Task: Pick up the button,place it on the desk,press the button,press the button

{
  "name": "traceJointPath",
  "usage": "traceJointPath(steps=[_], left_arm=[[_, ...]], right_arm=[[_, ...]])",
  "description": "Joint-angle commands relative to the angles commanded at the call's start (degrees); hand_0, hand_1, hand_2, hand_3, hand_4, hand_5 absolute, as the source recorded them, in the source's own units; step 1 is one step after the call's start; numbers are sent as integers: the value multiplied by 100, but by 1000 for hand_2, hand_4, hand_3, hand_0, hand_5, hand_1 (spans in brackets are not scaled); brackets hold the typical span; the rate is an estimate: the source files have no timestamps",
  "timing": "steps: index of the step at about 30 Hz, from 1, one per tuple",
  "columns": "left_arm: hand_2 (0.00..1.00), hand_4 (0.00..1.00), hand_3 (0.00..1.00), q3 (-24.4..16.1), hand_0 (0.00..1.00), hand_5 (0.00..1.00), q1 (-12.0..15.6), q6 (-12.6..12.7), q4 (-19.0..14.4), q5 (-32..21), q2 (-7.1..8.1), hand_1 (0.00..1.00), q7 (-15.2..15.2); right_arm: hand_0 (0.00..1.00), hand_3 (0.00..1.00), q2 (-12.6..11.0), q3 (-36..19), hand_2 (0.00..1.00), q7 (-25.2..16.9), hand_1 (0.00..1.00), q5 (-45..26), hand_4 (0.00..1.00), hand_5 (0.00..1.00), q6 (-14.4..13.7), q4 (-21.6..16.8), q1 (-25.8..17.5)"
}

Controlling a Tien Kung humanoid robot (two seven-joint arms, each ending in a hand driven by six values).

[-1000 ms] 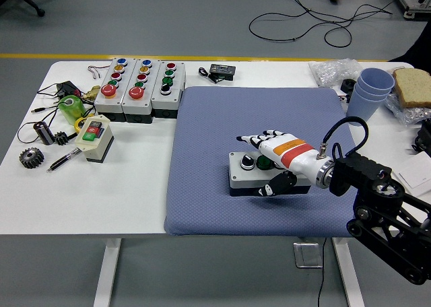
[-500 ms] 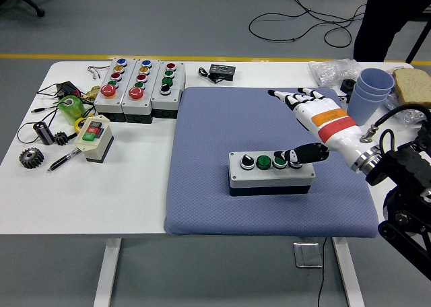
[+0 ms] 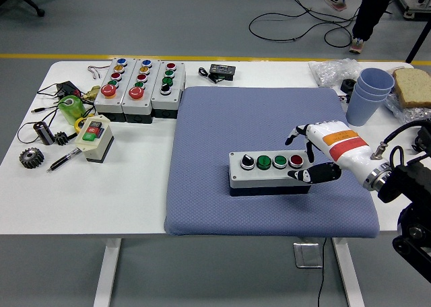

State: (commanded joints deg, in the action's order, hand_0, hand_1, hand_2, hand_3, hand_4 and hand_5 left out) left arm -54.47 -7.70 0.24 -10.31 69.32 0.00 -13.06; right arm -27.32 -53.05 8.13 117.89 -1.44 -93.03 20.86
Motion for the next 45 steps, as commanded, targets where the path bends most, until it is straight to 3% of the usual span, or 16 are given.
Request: traceJointPath(steps=[45], left_arm=[[888,579,804,-169,739,857,49,-19,0,235,0,859,-34]], right_arm=[[30,585,-30,46,241,123,2,23,867,354,249,150,-329]])
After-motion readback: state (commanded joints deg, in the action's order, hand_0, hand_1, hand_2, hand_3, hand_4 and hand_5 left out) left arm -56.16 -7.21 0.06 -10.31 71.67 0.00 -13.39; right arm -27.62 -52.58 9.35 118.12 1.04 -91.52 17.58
